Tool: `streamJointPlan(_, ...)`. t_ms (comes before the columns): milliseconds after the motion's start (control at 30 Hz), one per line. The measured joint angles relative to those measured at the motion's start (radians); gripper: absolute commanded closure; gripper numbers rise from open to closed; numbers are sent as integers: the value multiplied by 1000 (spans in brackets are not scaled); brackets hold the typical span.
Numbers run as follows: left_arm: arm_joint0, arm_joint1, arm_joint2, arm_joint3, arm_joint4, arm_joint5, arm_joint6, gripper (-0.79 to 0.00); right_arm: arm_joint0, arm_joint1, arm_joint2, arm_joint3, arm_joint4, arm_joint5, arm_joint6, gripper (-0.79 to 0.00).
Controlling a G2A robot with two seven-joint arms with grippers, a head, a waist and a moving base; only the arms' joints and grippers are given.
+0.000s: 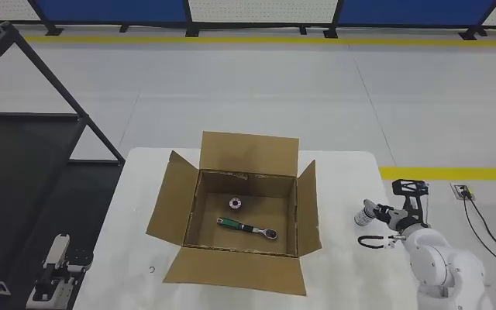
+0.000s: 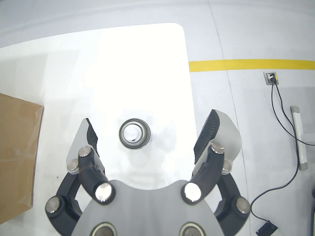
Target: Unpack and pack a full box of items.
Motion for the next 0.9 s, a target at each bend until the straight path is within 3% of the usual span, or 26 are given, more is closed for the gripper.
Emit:
streamJointPlan(133, 0, 0, 0, 0, 0, 0, 0, -785, -1, 6, -8, 16, 16, -45, 5, -785)
streamJointPlan(433, 0, 0, 0, 0, 0, 0, 0, -785, 51, 19, -41, 115, -17, -44, 38, -785)
streamJointPlan(467, 0, 0, 0, 0, 0, 0, 0, -785, 54, 21, -44, 123, -19, -47, 43, -656)
streamJointPlan(500, 0, 0, 0, 0, 0, 0, 0, -785, 57, 22, -47, 128, -22, -48, 46, -363)
streamJointPlan(533, 0, 0, 0, 0, 0, 0, 0, -785, 59, 23, -51, 133, -27, -48, 49, -311)
streamJointPlan(633, 0, 0, 0, 0, 0, 0, 0, -785, 65, 27, -62, 146, -35, -48, 55, -6)
streamJointPlan(900, 0, 0, 0, 0, 0, 0, 0, -785, 66, 36, -70, 153, -30, -52, 72, 0)
